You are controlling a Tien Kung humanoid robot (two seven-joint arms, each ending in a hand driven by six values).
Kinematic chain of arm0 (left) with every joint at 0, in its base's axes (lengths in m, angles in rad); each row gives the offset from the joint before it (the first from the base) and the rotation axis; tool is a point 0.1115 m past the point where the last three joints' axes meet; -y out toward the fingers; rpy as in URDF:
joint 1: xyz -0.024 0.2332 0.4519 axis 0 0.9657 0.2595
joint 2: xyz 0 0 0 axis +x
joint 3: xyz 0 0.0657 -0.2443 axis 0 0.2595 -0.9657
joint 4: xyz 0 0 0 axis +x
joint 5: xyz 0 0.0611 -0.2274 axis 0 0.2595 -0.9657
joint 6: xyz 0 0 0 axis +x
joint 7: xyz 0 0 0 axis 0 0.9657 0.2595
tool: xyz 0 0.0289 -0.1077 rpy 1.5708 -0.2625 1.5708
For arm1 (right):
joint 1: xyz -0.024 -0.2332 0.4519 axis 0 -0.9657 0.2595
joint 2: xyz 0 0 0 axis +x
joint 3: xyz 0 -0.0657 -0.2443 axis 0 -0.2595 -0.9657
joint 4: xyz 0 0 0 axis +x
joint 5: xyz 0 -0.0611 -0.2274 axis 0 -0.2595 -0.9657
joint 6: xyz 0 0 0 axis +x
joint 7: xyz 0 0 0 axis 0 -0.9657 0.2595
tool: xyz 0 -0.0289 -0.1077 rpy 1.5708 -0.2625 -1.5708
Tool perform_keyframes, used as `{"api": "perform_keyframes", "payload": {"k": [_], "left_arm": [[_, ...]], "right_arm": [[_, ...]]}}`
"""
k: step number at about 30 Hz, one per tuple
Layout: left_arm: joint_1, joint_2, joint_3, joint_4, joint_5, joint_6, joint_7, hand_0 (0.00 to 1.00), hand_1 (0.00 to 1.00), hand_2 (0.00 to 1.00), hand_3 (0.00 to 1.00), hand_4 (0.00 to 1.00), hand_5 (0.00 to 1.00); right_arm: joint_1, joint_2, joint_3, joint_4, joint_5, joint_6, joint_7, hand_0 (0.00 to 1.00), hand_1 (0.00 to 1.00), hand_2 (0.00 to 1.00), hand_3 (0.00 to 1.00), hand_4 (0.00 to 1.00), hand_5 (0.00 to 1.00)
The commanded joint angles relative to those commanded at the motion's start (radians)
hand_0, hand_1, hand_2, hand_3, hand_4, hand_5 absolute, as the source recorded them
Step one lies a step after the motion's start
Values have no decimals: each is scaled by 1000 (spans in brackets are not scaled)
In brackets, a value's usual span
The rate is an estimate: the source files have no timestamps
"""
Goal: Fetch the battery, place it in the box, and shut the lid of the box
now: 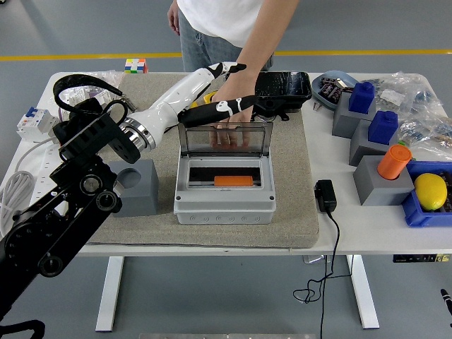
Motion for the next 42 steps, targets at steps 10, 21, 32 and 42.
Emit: {"api": "perform_keyframes", "payload": {"k": [10, 21, 32, 42], "left_arm": [[-22, 34, 59, 44, 304, -56, 22, 998, 998, 947, 899, 998, 998], [-5, 34, 66, 87, 286, -92, 45, 998, 998, 913, 826, 998, 998], [36, 71, 107, -9, 162, -101, 11, 947, 868, 768, 643, 998, 998], [67, 142, 224, -121, 52, -79, -12, 944, 850, 760, 650, 998, 998]], "right_arm": [[5, -2, 2, 0, 1, 0, 1, 876, 878, 835, 868, 998, 998], [4, 1, 4, 0, 6, -6, 3, 875, 877, 835, 880, 998, 998], [5, 1, 8, 0, 7, -6, 2, 876, 878, 835, 879, 998, 998], [9, 0, 11, 0, 12, -7, 4, 875, 878, 834, 879, 998, 998]]}}
